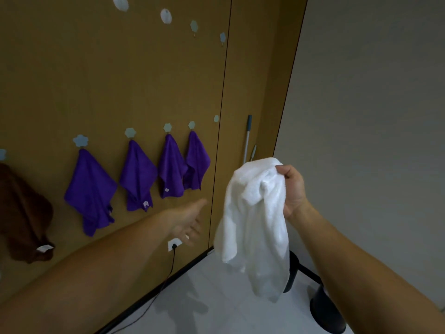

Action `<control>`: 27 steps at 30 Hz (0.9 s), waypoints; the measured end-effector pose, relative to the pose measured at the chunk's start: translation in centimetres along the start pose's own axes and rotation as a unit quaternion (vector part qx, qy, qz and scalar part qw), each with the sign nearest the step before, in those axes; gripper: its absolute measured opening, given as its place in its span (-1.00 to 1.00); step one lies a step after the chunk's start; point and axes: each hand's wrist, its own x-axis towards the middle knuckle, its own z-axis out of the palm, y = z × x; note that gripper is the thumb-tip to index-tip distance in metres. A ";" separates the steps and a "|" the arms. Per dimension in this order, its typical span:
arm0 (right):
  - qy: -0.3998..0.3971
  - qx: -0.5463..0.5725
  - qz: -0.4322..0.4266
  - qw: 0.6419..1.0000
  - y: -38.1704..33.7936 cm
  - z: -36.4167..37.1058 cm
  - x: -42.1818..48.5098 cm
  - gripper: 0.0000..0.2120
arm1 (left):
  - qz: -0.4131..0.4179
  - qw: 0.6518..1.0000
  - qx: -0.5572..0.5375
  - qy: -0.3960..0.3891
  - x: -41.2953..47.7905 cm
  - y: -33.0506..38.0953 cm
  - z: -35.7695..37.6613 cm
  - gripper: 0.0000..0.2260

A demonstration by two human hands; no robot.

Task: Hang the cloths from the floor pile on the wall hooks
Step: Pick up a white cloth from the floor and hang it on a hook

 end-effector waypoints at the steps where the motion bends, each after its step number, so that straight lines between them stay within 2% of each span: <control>1: -0.003 0.007 -0.004 1.000 0.0 0.1 0.0 -0.50 | -0.023 0.999 0.018 -0.043 0.0 -0.4 0.6 -0.18; 5: 0.000 0.006 -0.019 1.000 0.1 0.7 0.3 -0.57 | -0.081 0.977 0.023 -0.196 0.0 -1.2 2.3 0.00; 7: 0.002 0.008 -0.017 1.000 0.2 0.8 0.3 -0.58 | -0.091 0.971 -0.002 -0.223 -0.2 -1.2 2.2 0.00; 11: -0.009 0.007 -0.020 1.000 0.5 1.0 0.2 -0.58 | -0.073 0.980 -0.050 -0.176 -0.7 -1.3 1.7 -0.09; 15: 0.001 0.007 -0.033 0.999 0.9 1.8 0.2 -0.51 | -0.102 0.978 0.010 -0.181 -1.3 -1.9 1.9 -0.08; 20: -0.016 0.020 -0.039 0.999 0.7 2.6 0.0 -0.57 | -0.077 0.983 0.025 -0.165 -1.6 -2.2 2.3 -0.08; 24: -0.026 0.031 -0.043 0.998 0.8 3.1 -0.2 -0.59 | -0.043 0.992 -0.056 -0.109 -1.6 -1.9 2.6 -0.10; 27: -0.032 0.041 -0.049 0.997 0.5 3.4 -0.3 -0.58 | -0.038 0.988 -0.147 -0.027 -1.4 -1.9 2.9 -0.09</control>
